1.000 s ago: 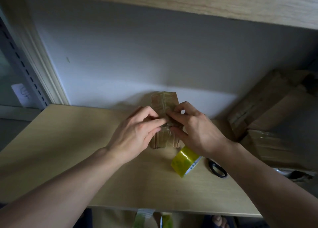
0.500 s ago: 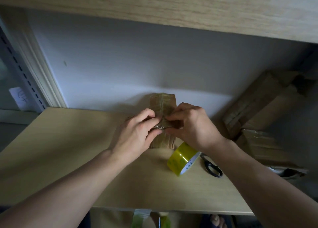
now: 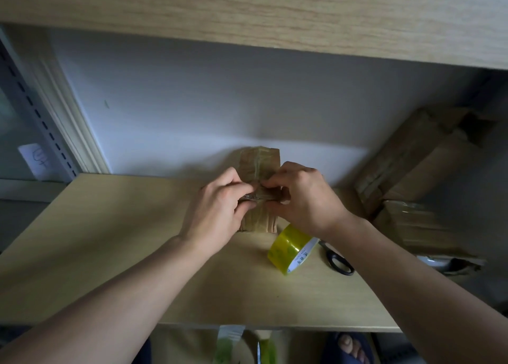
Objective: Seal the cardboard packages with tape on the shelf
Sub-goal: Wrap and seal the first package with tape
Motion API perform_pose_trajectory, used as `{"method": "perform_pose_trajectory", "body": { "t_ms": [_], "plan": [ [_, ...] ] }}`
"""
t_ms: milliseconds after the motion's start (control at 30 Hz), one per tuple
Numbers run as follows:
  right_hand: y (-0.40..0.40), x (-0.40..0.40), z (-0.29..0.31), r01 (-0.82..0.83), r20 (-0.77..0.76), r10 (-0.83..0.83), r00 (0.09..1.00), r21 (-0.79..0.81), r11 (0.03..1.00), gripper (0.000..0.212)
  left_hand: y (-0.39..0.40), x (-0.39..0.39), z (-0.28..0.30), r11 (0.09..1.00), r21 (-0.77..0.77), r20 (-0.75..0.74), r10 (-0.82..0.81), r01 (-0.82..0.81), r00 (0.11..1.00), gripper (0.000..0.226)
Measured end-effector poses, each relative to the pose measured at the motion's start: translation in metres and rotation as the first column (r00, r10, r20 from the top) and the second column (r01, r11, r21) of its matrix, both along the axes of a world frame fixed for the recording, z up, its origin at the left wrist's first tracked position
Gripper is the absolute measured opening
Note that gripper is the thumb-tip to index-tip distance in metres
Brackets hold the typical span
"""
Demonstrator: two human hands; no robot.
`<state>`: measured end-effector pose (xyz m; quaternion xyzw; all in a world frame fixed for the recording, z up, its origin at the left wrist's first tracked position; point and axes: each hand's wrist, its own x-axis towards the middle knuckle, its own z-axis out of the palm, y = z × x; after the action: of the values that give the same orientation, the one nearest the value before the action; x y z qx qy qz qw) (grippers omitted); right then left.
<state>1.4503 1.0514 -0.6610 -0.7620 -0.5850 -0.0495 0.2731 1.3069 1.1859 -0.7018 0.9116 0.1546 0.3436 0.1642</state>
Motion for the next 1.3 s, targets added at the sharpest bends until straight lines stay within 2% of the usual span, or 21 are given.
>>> {"method": "perform_pose_trajectory", "body": {
  "t_ms": [67,133,200,300,367,467,533,667,867,1000,1100,1200,1300],
  "plan": [
    [-0.004,-0.001,0.003,-0.031,-0.011,0.031,0.999,-0.033,0.999,0.028,-0.001,-0.002,-0.001,1.000,-0.016,0.004,0.001,-0.001,1.000,0.025],
    [-0.012,0.002,0.008,-0.056,-0.112,0.046,0.993,-0.086,0.995,0.028,-0.002,-0.005,0.000,1.000,-0.023,0.015,-0.004,0.004,1.000,0.029],
    [-0.026,0.008,0.018,-0.058,-0.254,0.021,0.967,-0.138,0.989,0.038,-0.002,-0.008,0.002,1.000,-0.024,0.007,-0.020,0.020,1.000,0.035],
    [-0.054,0.024,0.029,0.011,-0.416,-0.042,0.908,-0.077,0.997,0.059,-0.007,-0.015,0.009,0.998,-0.039,-0.030,-0.041,0.040,0.999,0.046],
    [-0.069,0.033,0.028,0.039,-0.431,-0.063,0.900,-0.064,0.997,0.072,-0.013,-0.019,0.016,0.999,-0.034,-0.034,-0.042,0.041,0.999,0.052],
    [-0.086,0.033,0.016,-0.013,-0.386,-0.086,0.918,-0.248,0.969,0.071,-0.022,-0.024,0.028,0.999,-0.032,0.010,-0.036,0.036,0.999,0.046],
    [-0.092,0.030,0.005,-0.030,-0.386,-0.111,0.916,-0.341,0.940,0.073,-0.034,-0.027,0.038,0.991,-0.079,0.040,-0.104,0.107,0.994,0.033],
    [-0.088,0.026,-0.013,-0.046,-0.385,-0.106,0.917,-0.367,0.929,0.073,-0.057,-0.033,0.044,0.950,-0.213,-0.072,-0.248,0.228,0.966,0.020],
    [-0.081,0.025,-0.012,-0.015,-0.351,-0.093,0.932,-0.295,0.955,0.041,-0.060,-0.026,0.032,0.935,-0.281,-0.229,-0.284,0.216,0.931,0.016],
    [-0.081,0.016,0.000,-0.047,-0.386,-0.047,0.921,-0.231,0.972,0.034,-0.058,-0.025,0.031,0.923,-0.312,-0.247,-0.307,0.224,0.919,0.036],
    [-0.076,0.008,0.005,-0.061,-0.373,0.003,0.928,-0.142,0.988,0.032,-0.059,-0.024,0.036,0.922,-0.291,-0.231,-0.326,0.255,0.917,0.044],
    [-0.070,-0.002,0.012,-0.052,-0.359,0.039,0.932,-0.026,0.998,0.041,-0.057,-0.027,0.044,0.930,-0.273,-0.200,-0.305,0.245,0.931,0.041],
    [-0.062,-0.011,0.022,-0.024,-0.419,0.049,0.907,0.063,0.998,0.048,-0.047,-0.035,0.053,0.920,-0.320,-0.149,-0.285,0.227,0.947,0.051]
  ]
}}
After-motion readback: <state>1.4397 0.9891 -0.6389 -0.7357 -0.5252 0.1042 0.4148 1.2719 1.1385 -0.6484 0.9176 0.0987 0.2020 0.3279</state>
